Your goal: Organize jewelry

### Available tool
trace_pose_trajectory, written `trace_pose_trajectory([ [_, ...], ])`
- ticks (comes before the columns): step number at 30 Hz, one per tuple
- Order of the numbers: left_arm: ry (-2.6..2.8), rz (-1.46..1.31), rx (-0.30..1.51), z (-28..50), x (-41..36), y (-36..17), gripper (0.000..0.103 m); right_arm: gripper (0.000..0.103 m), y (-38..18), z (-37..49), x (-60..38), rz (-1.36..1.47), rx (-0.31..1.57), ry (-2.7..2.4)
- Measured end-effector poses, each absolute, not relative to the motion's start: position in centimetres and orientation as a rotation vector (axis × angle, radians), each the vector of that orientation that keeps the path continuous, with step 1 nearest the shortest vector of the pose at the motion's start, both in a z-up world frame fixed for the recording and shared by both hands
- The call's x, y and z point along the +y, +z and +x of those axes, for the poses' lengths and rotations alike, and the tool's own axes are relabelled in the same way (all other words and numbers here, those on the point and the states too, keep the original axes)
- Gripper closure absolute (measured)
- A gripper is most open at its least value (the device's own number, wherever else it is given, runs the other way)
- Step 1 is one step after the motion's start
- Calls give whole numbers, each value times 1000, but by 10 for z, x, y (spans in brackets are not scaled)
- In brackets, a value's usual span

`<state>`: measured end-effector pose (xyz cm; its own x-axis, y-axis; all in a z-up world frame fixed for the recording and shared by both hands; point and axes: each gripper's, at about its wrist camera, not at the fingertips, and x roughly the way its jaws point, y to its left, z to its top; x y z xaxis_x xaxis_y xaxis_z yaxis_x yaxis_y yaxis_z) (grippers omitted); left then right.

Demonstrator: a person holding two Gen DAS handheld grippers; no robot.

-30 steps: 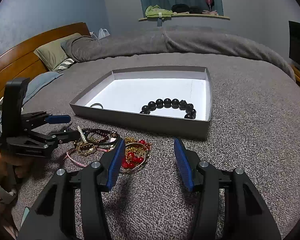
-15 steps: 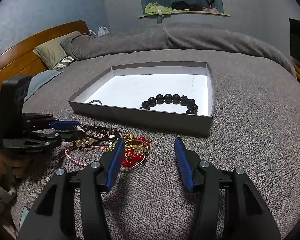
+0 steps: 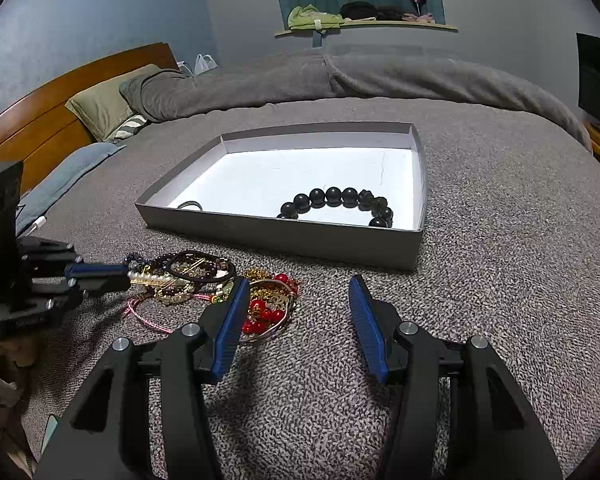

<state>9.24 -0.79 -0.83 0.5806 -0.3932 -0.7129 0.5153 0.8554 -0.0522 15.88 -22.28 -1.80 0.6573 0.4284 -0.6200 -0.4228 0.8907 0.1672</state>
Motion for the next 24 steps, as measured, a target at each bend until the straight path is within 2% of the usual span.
trace_pose_trajectory([
  [2, -535, 182, 793, 92, -9, -12, 95, 52, -18, 159, -223, 7, 706, 481],
  [6, -515, 215, 804, 97, -15, -17, 82, 51, -18, 159, -223, 8, 705, 480],
  [11, -496, 236, 817, 106, -21, -21, 80, 51, -20, 160, -222, 5, 708, 482],
  [15, -500, 243, 829, 112, -24, -25, 81, 51, -21, 160, -219, -9, 714, 481],
  [18, -513, 264, 801, 105, -26, -22, 93, 52, -23, 160, -216, -22, 722, 486],
  [21, -512, 276, 758, 98, -28, -15, 94, 56, -26, 161, -214, -32, 735, 490],
  [24, -504, 270, 728, 93, -23, -7, 94, 56, -27, 160, -213, -42, 746, 493],
])
